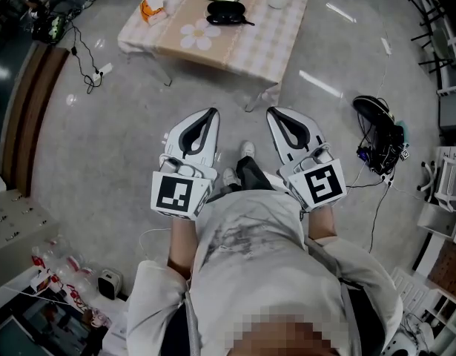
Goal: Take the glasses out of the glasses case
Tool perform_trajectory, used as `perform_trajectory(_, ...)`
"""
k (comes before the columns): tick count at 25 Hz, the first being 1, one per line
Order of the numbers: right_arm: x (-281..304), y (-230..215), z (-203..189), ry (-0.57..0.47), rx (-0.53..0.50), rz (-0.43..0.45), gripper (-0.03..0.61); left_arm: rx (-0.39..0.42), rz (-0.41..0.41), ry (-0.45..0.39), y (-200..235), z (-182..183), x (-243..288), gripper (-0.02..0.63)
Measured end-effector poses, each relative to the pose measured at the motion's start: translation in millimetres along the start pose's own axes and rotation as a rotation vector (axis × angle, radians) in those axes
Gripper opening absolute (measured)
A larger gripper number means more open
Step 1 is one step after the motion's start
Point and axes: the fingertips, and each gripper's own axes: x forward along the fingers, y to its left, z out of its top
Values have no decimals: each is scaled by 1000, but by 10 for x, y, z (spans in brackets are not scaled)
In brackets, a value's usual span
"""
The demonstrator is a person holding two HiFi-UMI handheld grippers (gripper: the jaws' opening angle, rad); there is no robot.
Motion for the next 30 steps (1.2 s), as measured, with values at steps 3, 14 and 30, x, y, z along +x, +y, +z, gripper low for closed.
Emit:
perform_trajectory(3,110,-83,-21,-6,1,16,17,2,10,4,80,-14,106,9)
perform_trajectory(14,522,-516,-41,6,1,49,17,-8,41,13,344,-28,591,9)
perform_trajectory(30,920,-1112,-47,-11,14,101,17,9,93,31,529,28,1223,9)
